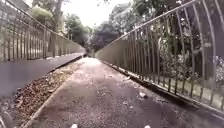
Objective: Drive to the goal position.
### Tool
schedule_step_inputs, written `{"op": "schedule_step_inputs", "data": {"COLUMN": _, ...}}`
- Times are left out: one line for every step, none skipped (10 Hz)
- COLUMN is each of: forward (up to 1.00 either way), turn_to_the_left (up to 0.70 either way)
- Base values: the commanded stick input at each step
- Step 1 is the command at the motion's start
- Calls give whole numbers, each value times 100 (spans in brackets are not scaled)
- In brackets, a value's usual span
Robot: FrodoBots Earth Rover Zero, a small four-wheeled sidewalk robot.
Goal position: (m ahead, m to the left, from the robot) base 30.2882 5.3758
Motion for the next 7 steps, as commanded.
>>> {"op": "schedule_step_inputs", "data": {"forward": 31, "turn_to_the_left": 0}}
{"op": "schedule_step_inputs", "data": {"forward": 100, "turn_to_the_left": 0}}
{"op": "schedule_step_inputs", "data": {"forward": 100, "turn_to_the_left": 13}}
{"op": "schedule_step_inputs", "data": {"forward": 100, "turn_to_the_left": 40}}
{"op": "schedule_step_inputs", "data": {"forward": 100, "turn_to_the_left": 40}}
{"op": "schedule_step_inputs", "data": {"forward": 100, "turn_to_the_left": 40}}
{"op": "schedule_step_inputs", "data": {"forward": 100, "turn_to_the_left": 40}}
